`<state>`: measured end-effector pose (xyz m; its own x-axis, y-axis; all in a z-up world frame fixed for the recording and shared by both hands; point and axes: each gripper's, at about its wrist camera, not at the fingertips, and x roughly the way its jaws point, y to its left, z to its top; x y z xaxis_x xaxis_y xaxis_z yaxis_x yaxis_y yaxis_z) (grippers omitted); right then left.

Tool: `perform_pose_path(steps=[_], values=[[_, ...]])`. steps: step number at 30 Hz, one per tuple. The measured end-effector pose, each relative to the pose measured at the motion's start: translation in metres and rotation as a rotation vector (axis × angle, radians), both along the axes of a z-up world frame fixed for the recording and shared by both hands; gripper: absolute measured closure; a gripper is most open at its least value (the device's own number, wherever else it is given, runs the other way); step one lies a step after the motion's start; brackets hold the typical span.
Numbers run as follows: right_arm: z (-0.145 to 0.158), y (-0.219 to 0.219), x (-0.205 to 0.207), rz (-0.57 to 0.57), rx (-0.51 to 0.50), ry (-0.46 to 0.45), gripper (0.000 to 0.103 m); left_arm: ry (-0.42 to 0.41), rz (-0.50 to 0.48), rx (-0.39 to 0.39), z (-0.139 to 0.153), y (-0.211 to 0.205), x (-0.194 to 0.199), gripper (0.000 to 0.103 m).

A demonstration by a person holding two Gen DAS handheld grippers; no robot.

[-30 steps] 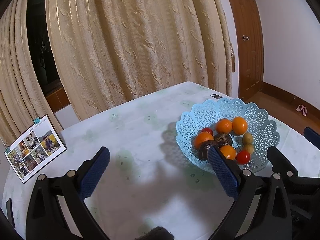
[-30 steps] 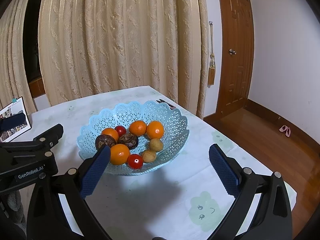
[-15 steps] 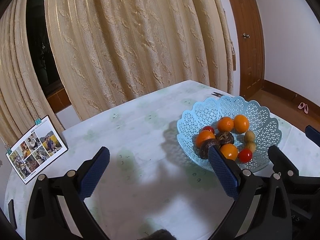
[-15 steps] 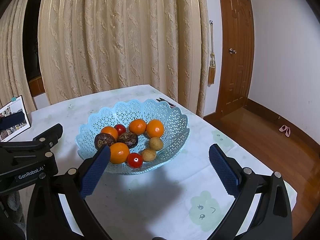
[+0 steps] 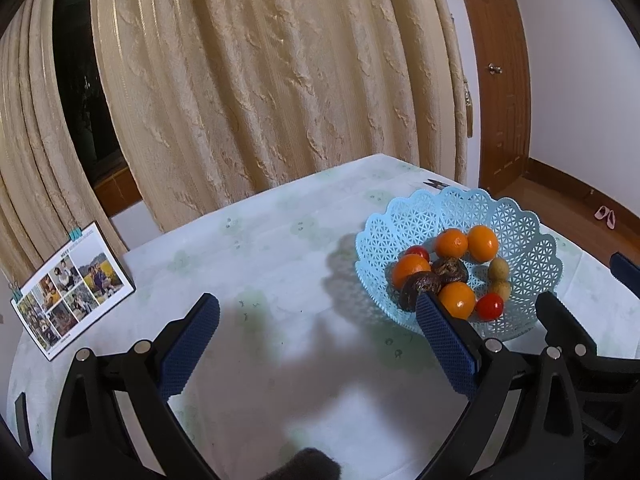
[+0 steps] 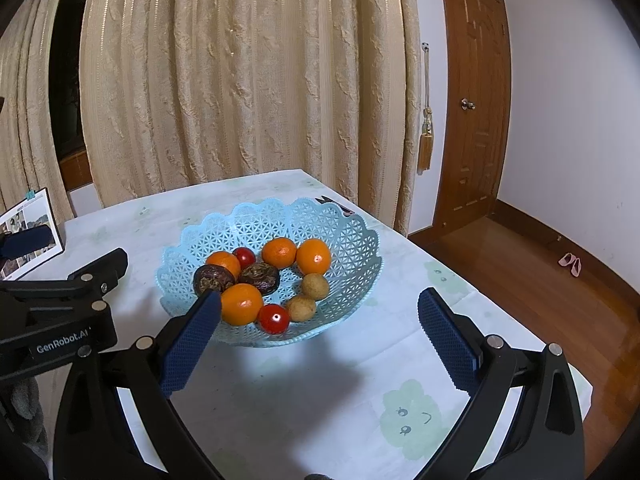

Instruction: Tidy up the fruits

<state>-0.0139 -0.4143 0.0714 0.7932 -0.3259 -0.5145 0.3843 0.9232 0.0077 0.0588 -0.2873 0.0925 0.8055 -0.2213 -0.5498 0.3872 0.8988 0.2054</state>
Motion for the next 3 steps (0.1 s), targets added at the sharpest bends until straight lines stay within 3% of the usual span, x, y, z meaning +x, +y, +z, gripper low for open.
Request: perform_pose_path(steps=[3], values=[[-0.0013, 0.0066, 0.0006, 0.019, 0.0, 0.009, 0.003, 0.022, 0.018, 0.014, -0.0045, 0.0078, 0.0018, 0.005]])
